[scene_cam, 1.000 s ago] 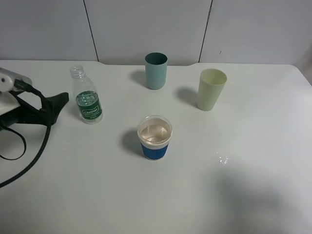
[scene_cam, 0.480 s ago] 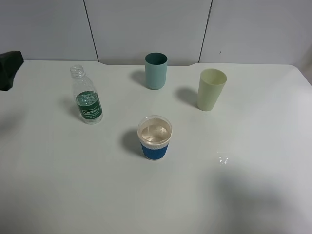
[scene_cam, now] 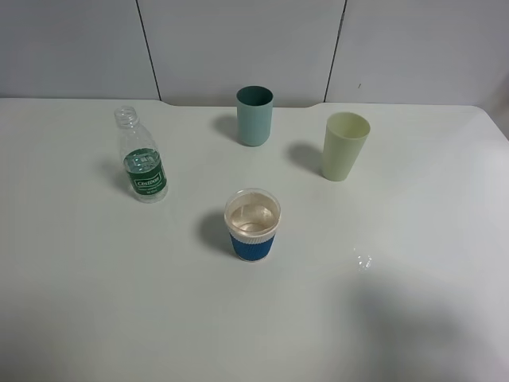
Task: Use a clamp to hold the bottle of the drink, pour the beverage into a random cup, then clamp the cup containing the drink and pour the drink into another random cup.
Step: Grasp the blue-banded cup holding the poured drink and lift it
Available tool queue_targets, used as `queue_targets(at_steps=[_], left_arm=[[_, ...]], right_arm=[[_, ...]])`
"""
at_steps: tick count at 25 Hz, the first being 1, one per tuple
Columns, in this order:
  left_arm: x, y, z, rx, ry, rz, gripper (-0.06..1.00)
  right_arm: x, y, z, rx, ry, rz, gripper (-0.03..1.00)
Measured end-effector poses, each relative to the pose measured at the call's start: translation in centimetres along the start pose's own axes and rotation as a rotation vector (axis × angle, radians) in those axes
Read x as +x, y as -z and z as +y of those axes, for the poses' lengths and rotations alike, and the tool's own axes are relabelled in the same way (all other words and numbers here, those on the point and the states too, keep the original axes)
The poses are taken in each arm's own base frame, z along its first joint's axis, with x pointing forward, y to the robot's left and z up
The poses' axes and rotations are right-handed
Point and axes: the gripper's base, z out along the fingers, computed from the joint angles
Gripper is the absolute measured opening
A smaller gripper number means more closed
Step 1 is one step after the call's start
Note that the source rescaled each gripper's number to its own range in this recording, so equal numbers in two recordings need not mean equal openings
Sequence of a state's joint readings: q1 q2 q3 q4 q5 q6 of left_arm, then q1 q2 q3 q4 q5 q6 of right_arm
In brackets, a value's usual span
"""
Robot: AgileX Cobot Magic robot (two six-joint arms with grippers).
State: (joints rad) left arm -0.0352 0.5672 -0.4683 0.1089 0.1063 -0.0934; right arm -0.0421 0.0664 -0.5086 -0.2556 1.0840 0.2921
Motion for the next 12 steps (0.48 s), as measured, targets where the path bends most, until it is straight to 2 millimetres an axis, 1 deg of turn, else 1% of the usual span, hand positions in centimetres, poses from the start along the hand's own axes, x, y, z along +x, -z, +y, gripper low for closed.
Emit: queue_targets(at_steps=[5, 7, 8, 9, 11, 12], left_arm=[[-1.4, 3.5, 0.3, -0.025, 0.014, 0.056, 1.0], [-1.5, 4.9, 0.4, -0.033, 0.019, 0.081, 1.0], [-1.5, 5.1, 0.4, -0.035, 0.02, 0.092, 1.0], [-1.4, 6.0, 0.4, -0.039, 0.022, 0.095, 1.0], [-1.1, 7.2, 0.5, -0.045, 0.025, 0.118, 1.0], [-0.7, 8.2, 0.5, -0.049, 0.029, 0.135, 1.0]], right_arm=[[0.0, 0.0, 0.0, 0.0, 0.0, 0.0, 0.95], [0.0, 0.0, 0.0, 0.0, 0.0, 0.0, 0.95], [0.0, 0.0, 0.0, 0.0, 0.0, 0.0, 0.95], [0.0, 0.0, 0.0, 0.0, 0.0, 0.0, 0.95], [0.0, 0.0, 0.0, 0.0, 0.0, 0.0, 0.95], [0.0, 0.0, 0.0, 0.0, 0.0, 0.0, 0.95]])
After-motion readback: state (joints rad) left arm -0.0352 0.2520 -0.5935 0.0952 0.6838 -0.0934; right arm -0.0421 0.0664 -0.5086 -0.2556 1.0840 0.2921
